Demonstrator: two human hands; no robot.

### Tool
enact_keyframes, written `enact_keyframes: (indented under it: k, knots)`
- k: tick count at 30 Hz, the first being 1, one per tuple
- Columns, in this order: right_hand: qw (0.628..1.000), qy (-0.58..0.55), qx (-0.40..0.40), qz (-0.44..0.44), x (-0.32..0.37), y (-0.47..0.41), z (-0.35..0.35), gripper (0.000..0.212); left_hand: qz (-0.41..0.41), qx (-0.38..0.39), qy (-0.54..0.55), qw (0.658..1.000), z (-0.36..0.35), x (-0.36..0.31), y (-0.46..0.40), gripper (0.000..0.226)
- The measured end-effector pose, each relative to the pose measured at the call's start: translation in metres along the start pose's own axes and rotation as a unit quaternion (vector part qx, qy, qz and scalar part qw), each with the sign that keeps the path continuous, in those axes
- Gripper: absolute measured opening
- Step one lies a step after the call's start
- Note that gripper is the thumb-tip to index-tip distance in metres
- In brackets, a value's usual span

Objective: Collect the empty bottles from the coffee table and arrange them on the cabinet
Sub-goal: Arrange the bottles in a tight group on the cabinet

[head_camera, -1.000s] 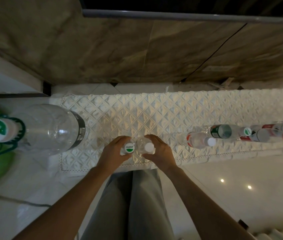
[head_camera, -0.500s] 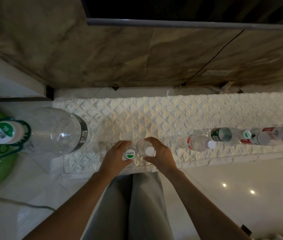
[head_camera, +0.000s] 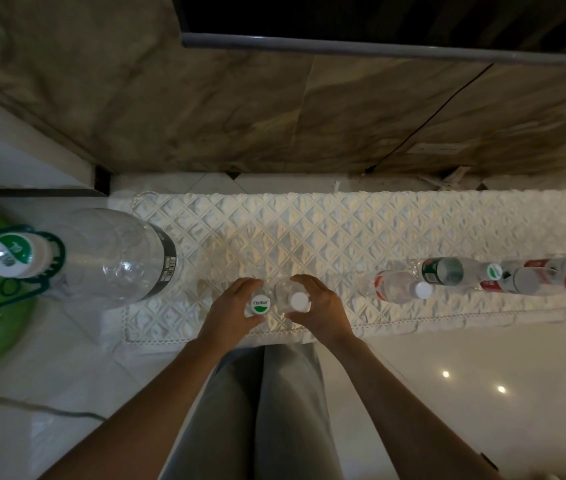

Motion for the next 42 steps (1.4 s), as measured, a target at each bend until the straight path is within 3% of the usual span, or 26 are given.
enact_keyframes:
  k: [18, 30, 37, 42]
  knots:
    - [1.000, 0.017, 0.020, -0.002, 0.000, 0.003, 0.001, 0.074, 0.014, 0.030, 0.009, 0.999, 0.001, 0.004, -0.001, 0.071]
    - [0.995, 0.093, 0.035, -0.028, 0.002, 0.017, 0.003, 0.079, 0.009, 0.029, -0.030, 0.999, 0.024, -0.007, 0.012, 0.065]
    - [0.993, 0.119, 0.002, -0.024, 0.026, 0.046, 0.019, 0.070, 0.012, 0.005, -0.095, 0.995, 0.050, -0.024, 0.039, 0.058]
    - [0.988, 0.138, -0.063, 0.003, 0.046, 0.085, 0.037, 0.053, -0.007, -0.083, -0.166, 0.983, 0.070, -0.058, 0.064, 0.046]
Point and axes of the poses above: each hand's wrist, its own y-axis away from the middle knuckle, its own z-axis out of the back of the hand, x = y × z, the point moved 3 cm from there along -y, towards the middle knuckle, and after that the axes turned 15 degrees about -y, right-handed, at the moved point
